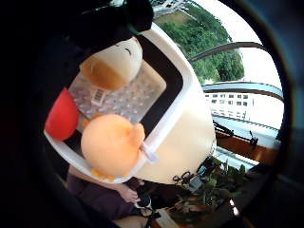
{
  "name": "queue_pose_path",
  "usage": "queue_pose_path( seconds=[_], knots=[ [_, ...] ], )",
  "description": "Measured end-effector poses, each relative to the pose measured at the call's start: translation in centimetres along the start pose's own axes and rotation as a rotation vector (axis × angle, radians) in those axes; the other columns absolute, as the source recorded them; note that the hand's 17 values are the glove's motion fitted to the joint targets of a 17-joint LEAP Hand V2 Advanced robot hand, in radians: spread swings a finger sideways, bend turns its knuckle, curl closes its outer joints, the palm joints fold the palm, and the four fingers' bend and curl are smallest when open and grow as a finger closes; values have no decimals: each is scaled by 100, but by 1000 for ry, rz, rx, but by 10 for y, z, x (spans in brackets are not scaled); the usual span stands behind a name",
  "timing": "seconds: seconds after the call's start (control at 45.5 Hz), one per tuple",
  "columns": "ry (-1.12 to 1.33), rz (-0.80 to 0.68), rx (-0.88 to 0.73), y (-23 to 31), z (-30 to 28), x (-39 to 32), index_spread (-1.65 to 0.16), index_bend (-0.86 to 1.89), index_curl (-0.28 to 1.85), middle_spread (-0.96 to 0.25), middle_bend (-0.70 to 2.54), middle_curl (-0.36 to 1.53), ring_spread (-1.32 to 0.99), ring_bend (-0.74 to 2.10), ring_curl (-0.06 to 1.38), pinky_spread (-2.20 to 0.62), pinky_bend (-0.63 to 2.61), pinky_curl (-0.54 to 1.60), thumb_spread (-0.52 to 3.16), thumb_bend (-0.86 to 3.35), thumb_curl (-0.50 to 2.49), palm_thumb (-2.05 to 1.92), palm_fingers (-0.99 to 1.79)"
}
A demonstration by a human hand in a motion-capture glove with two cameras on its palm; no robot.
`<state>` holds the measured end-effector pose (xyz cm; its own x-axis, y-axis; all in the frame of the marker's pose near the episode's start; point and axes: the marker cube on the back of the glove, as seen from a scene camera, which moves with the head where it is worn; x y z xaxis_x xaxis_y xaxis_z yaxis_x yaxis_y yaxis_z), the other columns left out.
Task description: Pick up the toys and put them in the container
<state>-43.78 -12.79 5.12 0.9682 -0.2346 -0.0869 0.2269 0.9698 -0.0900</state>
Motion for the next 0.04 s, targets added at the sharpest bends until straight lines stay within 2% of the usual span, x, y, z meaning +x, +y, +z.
queue_pose_path(
  seconds=[0.044],
  knots=[
    [-85,-119,4,5,-4,-9,-25,8,45,-3,11,46,-3,36,45,2,105,37,119,-3,60,2,-28]
  ],
)
